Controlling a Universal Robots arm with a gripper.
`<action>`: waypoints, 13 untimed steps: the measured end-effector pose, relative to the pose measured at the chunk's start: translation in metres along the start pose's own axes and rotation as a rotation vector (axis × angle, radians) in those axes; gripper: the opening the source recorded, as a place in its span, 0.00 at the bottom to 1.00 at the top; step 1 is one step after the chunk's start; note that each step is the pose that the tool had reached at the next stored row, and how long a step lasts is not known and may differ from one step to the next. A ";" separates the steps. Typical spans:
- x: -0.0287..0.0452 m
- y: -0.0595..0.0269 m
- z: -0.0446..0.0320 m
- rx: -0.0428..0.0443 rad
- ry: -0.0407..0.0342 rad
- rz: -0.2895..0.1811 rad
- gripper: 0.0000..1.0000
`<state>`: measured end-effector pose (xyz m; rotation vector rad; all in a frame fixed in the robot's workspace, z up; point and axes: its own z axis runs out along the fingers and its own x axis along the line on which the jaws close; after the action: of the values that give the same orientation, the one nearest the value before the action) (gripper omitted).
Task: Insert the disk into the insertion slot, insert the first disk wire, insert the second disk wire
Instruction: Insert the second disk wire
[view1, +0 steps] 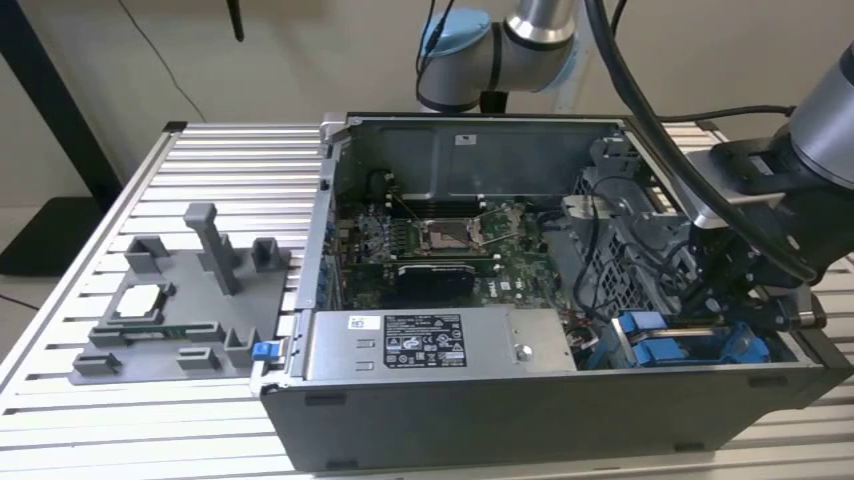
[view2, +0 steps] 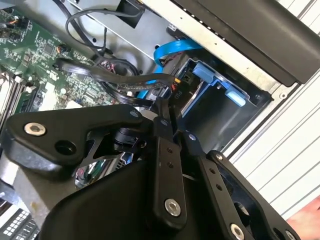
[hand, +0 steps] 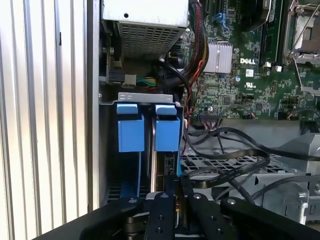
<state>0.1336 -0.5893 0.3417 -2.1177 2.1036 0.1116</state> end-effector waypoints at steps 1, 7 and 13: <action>0.0002 -0.0001 0.0000 0.0000 0.0000 0.000 0.00; 0.0008 -0.0002 0.0009 0.0000 0.0002 0.000 0.00; 0.0017 0.0001 0.0061 0.0002 0.0017 0.001 0.00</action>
<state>0.1338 -0.5900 0.3354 -2.1174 2.1056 0.1097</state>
